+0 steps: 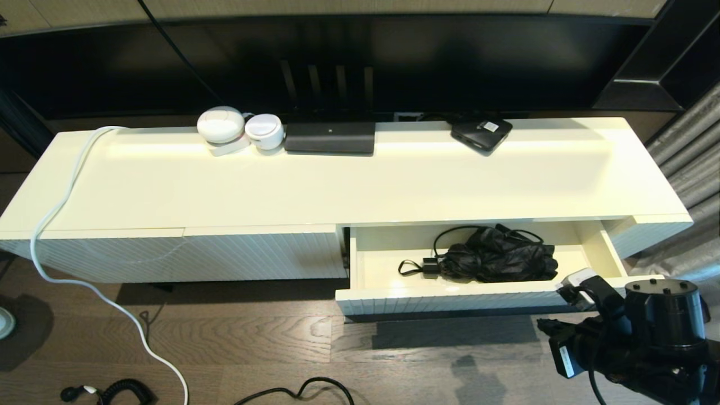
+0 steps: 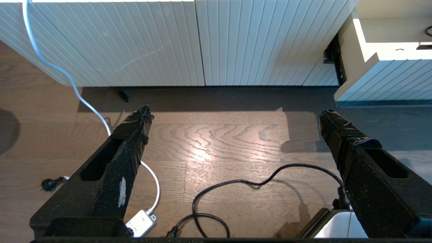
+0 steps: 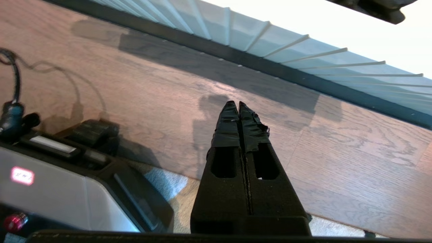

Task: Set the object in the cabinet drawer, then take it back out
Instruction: Close the drawer

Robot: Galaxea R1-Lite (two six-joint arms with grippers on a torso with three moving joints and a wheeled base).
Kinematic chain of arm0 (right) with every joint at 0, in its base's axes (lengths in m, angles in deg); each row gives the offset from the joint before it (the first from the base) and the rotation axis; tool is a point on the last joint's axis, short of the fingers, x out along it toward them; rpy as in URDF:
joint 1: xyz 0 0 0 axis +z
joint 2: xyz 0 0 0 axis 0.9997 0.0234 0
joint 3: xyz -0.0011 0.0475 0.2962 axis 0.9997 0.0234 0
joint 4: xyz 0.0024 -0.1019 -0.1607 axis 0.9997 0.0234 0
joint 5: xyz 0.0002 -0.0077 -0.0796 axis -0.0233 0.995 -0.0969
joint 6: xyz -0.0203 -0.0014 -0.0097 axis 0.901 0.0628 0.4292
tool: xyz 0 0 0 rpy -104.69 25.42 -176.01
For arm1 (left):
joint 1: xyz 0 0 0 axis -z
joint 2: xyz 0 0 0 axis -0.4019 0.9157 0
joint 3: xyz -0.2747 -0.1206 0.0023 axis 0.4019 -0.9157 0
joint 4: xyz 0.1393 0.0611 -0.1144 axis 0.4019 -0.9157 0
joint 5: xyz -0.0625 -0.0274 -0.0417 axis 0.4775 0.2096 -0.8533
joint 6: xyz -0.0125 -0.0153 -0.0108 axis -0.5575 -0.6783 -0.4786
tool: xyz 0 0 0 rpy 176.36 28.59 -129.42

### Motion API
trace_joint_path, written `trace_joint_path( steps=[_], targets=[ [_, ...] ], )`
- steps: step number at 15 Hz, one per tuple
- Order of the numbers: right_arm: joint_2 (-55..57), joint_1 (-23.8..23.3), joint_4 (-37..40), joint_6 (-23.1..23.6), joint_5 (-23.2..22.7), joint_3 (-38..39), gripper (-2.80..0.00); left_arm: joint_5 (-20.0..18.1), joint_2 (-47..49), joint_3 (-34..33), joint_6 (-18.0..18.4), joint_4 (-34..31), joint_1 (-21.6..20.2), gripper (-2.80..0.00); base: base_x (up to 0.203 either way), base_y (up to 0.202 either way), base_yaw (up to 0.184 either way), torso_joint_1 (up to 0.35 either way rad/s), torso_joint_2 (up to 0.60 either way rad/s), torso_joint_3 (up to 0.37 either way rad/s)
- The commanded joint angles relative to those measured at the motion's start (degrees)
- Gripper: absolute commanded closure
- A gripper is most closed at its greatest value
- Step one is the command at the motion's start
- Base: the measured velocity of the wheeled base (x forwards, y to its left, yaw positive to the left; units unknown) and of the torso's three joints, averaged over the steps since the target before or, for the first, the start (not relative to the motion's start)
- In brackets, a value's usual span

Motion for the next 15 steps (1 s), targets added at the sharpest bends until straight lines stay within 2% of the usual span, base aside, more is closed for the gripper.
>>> trace_joint_path(
  steps=[1, 15],
  targets=[
    [1.5, -0.5, -0.9, 0.0, 0.0, 0.1, 0.00, 0.0, 0.0, 0.0, 0.0, 0.0, 0.0, -2.80, 0.000, 0.000, 0.000, 0.000, 0.00, 0.000],
    [12.0, -1.5, -17.3, 0.3, 0.1, -1.1, 0.00, 0.0, 0.0, 0.0, 0.0, 0.0, 0.0, -2.80, 0.000, 0.000, 0.000, 0.000, 0.00, 0.000]
  ],
)
